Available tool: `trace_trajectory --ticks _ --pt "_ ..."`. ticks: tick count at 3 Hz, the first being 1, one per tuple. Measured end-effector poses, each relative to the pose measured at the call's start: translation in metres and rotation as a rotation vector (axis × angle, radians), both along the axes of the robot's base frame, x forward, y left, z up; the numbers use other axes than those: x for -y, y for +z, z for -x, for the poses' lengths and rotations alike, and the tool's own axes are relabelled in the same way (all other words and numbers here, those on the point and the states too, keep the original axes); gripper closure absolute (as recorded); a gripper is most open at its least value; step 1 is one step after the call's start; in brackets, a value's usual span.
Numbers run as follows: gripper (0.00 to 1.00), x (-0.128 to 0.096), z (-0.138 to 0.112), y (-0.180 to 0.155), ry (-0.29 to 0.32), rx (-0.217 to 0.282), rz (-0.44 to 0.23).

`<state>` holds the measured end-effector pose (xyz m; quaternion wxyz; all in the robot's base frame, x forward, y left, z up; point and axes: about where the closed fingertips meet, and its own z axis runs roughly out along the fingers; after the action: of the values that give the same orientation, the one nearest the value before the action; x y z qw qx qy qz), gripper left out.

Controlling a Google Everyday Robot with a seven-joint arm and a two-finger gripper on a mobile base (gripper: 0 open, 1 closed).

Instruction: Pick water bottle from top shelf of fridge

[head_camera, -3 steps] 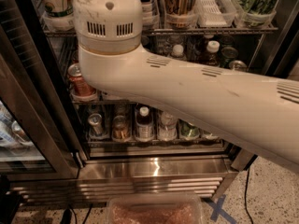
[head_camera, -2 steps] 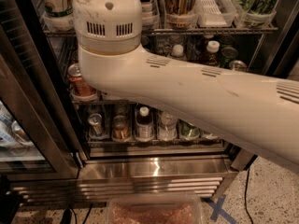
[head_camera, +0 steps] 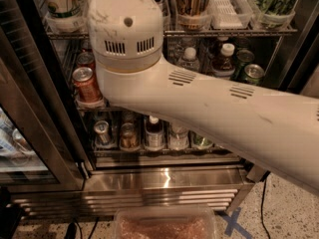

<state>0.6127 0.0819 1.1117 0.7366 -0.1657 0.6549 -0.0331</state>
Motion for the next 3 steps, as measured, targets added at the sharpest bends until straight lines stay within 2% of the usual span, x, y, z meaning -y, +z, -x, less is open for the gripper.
trace_trajectory --ticks 3 --pt "1.0 0.011 0.02 0.015 -0.001 0.074 0.042"
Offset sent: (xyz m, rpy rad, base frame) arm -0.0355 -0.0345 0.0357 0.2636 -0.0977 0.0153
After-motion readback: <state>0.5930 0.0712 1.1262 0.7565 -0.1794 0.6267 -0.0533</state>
